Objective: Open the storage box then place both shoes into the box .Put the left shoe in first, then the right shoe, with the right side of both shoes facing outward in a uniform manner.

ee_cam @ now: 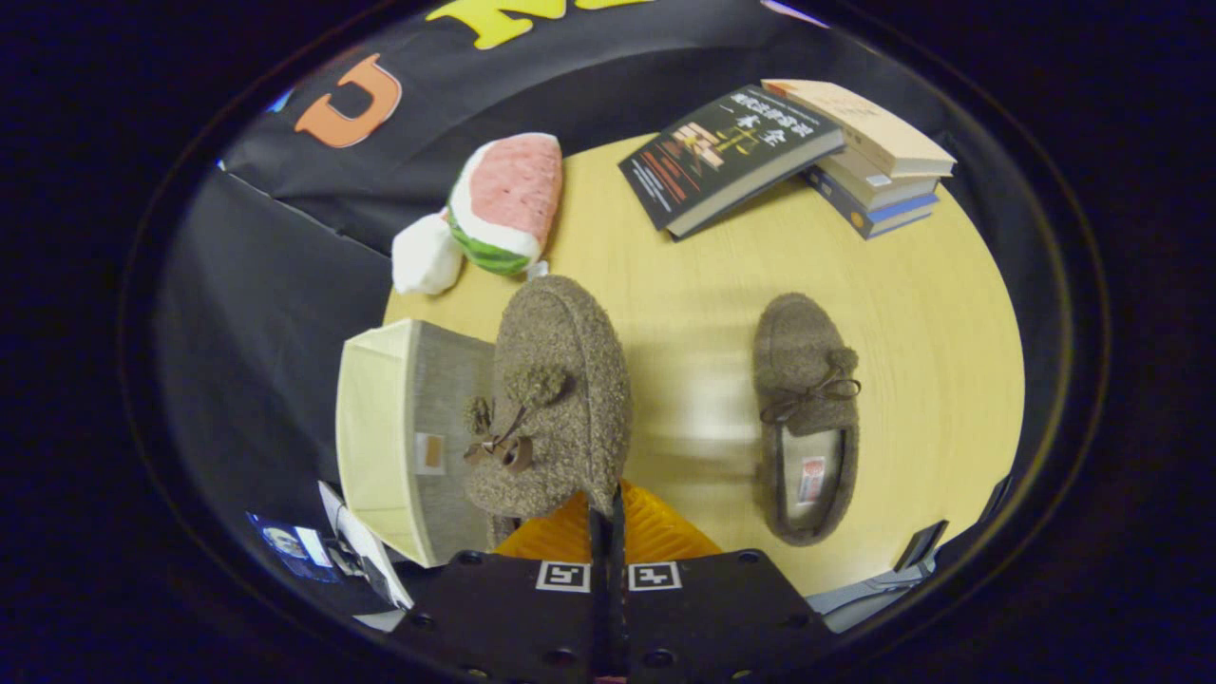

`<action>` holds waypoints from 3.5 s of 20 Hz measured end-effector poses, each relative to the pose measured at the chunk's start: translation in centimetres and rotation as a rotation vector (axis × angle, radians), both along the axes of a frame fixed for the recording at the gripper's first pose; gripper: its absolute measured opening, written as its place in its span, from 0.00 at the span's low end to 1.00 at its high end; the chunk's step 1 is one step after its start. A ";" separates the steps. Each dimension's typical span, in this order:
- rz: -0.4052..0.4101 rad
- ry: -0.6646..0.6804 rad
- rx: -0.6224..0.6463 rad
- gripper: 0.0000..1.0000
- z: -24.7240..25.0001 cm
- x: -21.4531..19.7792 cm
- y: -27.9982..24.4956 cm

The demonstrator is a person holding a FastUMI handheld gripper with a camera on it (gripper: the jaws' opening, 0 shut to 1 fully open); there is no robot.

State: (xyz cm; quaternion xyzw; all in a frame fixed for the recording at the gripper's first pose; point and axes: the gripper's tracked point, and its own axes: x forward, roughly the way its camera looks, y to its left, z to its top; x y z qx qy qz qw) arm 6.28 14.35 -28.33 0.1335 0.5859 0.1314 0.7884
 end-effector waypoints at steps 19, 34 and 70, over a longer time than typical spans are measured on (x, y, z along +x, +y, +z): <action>0.012 0.090 0.007 0.00 -1.2 -2.5 25.2; -0.013 0.195 -0.190 0.06 -13.2 0.1 28.2; 0.075 0.063 -0.235 0.97 -5.4 0.3 -11.9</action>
